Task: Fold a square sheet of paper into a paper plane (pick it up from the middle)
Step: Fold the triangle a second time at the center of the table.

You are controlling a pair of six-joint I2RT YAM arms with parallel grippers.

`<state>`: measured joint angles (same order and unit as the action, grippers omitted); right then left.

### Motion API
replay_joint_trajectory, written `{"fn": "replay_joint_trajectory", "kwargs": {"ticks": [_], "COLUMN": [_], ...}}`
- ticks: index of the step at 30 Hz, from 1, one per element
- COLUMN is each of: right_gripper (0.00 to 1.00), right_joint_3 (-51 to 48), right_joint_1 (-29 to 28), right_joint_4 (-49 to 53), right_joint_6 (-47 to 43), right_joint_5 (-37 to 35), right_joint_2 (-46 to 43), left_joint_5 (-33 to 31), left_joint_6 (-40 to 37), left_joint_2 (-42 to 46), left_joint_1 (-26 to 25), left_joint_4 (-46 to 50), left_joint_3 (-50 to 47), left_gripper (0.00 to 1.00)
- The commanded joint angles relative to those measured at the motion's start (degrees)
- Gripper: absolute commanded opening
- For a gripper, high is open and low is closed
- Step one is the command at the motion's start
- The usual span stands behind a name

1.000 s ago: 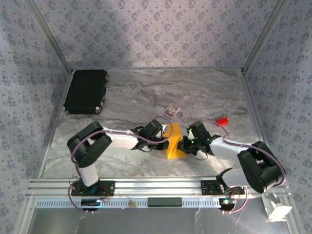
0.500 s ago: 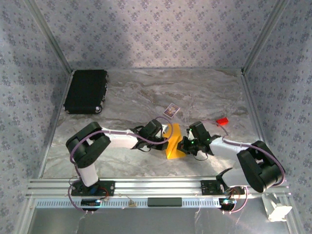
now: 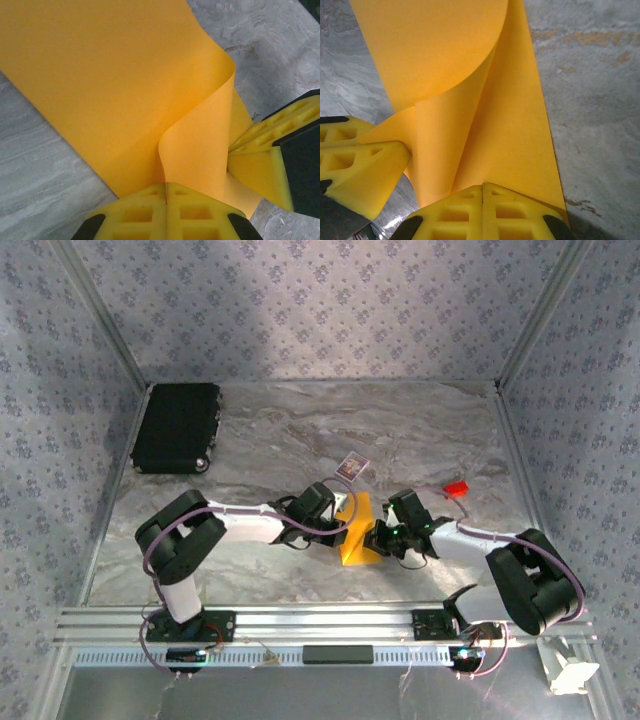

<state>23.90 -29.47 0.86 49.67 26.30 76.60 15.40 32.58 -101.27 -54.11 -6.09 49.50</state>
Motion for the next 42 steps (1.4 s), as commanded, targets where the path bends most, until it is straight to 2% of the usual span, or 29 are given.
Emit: {"fn": "replay_joint_trajectory", "kwargs": {"ticks": [1, 15, 36, 42], "right_gripper": [0.01, 0.01, 0.01, 0.01], "right_joint_3": [-1.0, -1.0, -1.0, -1.1], "right_joint_1": [0.6, 0.9, 1.5, 1.6], "right_joint_4": [4.0, 4.6, 5.0, 5.0], "right_joint_6": [-1.3, -1.7, -2.3, -2.4], "right_joint_5": [-1.2, -1.0, -0.5, -0.5], "right_joint_2": [-0.3, -0.8, -0.8, -0.8], "left_joint_5": [-0.1, -1.1, 2.0, 1.4], "left_joint_6": [-1.3, -1.2, -2.4, -3.0], "left_joint_2": [0.0, -1.1, -1.0, -1.5], "left_joint_1": [-0.1, 0.3, 0.4, 0.7], "left_joint_4": [0.7, 1.3, -2.6, -1.1], "left_joint_3": [1.7, 1.5, 1.6, 2.7], "left_gripper": [0.05, 0.04, 0.06, 0.06]}}
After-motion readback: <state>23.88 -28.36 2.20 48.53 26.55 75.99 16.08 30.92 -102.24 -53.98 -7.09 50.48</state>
